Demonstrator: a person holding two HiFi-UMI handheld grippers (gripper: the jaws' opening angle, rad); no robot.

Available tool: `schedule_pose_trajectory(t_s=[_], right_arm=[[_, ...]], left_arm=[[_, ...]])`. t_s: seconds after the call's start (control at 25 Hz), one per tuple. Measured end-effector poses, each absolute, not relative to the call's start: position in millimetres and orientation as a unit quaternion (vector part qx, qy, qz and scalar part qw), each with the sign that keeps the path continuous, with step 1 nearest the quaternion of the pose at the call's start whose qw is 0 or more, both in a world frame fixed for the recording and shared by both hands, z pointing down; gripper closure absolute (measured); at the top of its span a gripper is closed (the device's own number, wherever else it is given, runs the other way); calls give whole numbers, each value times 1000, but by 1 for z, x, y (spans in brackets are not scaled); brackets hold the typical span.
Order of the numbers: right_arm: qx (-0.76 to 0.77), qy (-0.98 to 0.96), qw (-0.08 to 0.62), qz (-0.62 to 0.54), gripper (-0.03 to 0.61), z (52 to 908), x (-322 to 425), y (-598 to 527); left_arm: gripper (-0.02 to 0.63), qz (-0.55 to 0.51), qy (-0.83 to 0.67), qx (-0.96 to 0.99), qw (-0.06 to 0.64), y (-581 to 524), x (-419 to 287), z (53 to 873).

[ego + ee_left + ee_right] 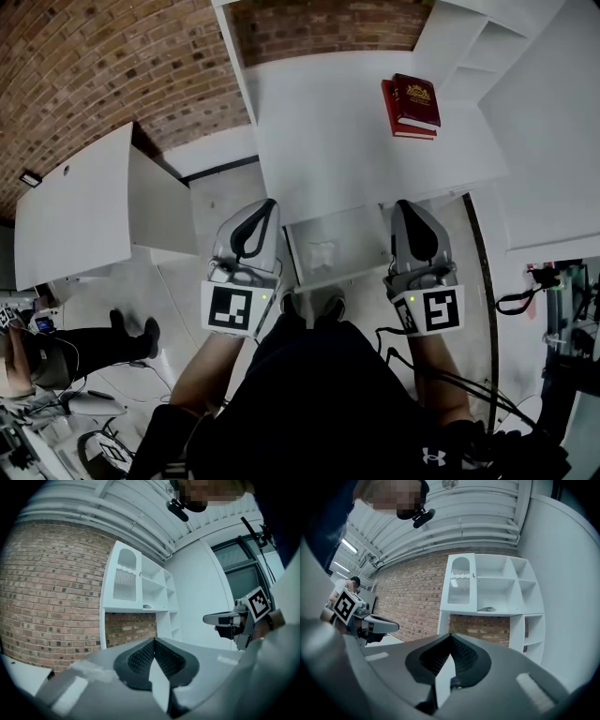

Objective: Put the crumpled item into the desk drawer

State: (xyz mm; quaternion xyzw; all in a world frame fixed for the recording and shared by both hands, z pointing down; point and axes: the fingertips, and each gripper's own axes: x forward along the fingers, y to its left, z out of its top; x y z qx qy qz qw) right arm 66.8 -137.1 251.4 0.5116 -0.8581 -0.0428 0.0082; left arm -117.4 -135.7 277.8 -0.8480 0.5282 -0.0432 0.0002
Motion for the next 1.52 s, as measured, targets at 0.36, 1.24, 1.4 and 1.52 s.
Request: schedule_pose_trajectory(t_s=[0.36, 1.24, 1.4, 1.52], right_arm=[[511, -859, -3, -35, 577, 256, 66, -137], [507, -861, 8, -27, 577, 263, 60, -141], [507, -862, 8, -27, 577, 262, 58, -141], [507, -861, 9, -27, 577, 263, 57, -142]], left_arm=[[611, -49, 525, -850, 1, -134, -111, 282], [611, -42, 514, -857, 1, -136, -109, 284], [611, -42, 513, -857, 0, -136, -111, 285], [611, -43, 514, -857, -3, -136, -113, 286]])
